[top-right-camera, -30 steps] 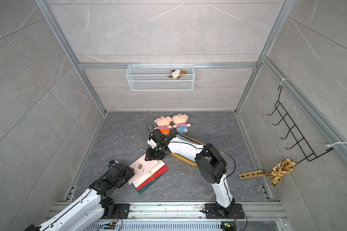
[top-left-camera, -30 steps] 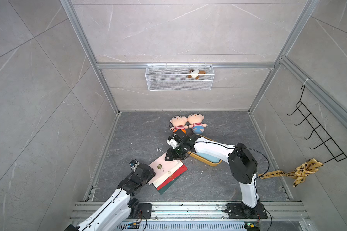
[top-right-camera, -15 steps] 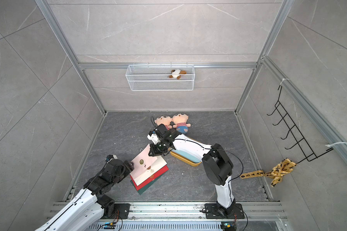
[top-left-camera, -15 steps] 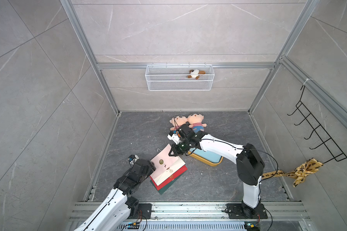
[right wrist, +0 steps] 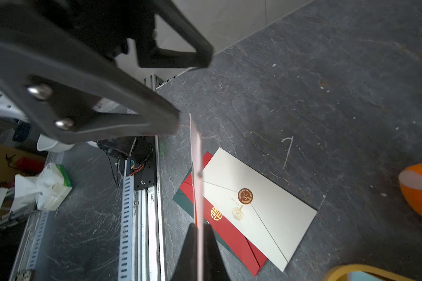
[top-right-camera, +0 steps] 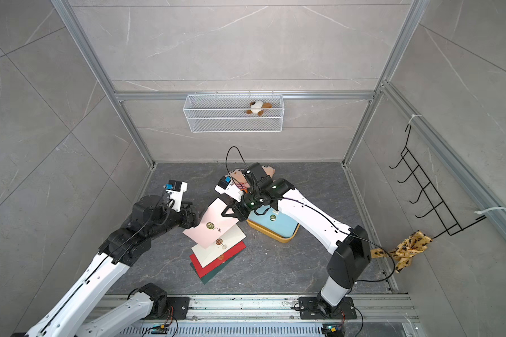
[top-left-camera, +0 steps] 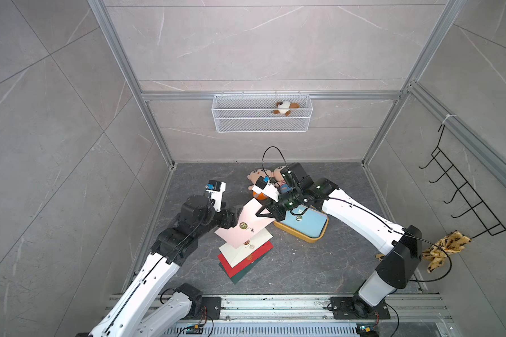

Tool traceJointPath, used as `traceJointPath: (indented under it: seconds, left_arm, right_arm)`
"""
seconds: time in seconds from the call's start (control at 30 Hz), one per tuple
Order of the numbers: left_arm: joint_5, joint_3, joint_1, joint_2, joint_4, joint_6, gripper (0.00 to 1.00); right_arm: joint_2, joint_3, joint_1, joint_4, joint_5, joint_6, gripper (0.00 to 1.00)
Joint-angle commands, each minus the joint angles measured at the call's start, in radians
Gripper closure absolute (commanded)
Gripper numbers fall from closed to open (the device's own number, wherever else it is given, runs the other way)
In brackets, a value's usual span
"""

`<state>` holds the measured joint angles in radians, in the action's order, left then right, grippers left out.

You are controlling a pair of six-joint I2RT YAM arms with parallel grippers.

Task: Put the sealed envelopes into the storage box
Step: Pick up the envelope from the center of the board.

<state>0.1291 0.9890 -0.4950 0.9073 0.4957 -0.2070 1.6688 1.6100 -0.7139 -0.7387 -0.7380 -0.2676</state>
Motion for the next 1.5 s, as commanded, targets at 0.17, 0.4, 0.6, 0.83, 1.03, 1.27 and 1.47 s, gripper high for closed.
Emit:
traceJointPath:
  seconds: [0.17, 0.4, 0.6, 0.83, 1.03, 1.27, 1.47]
  left_arm:
    - [0.248, 0.052, -0.003, 0.103, 0.194, 0.260, 0.32]
    - [0.296, -0.025, -0.004, 0.043, 0.151, 0.234, 0.60]
    - [0.312, -0.050, -0.004, 0.001, 0.127, 0.196, 0.95]
    - [0.249, -0.066, -0.003, -0.054, 0.027, 0.097, 1.00]
    - [0.165, -0.153, -0.002, -0.154, -0.232, -0.104, 1.00]
    - [0.129, -0.346, -0.004, -0.310, -0.635, -0.361, 1.00]
    - [0.157, -0.398, -0.002, -0.329, -0.771, -0.446, 1.00]
  right_arm:
    - [-0.014, -0.006, 0.001, -0.144, -0.091, -0.203, 1.00]
    - [-0.008, 0.000, 0.005, -0.182, -0.127, -0.243, 1.00]
    - [-0.004, 0.021, 0.021, -0.198, -0.152, -0.247, 1.00]
    - [-0.092, -0.062, 0.097, 0.095, -0.145, 0.044, 0.44]
    - [-0.248, -0.306, 0.225, 0.650, -0.101, 0.510, 0.32]
    - [-0.263, -0.520, 0.220, 1.045, -0.169, 0.813, 0.33]
    - [-0.216, -0.562, 0.151, 1.140, -0.172, 0.839, 0.32]
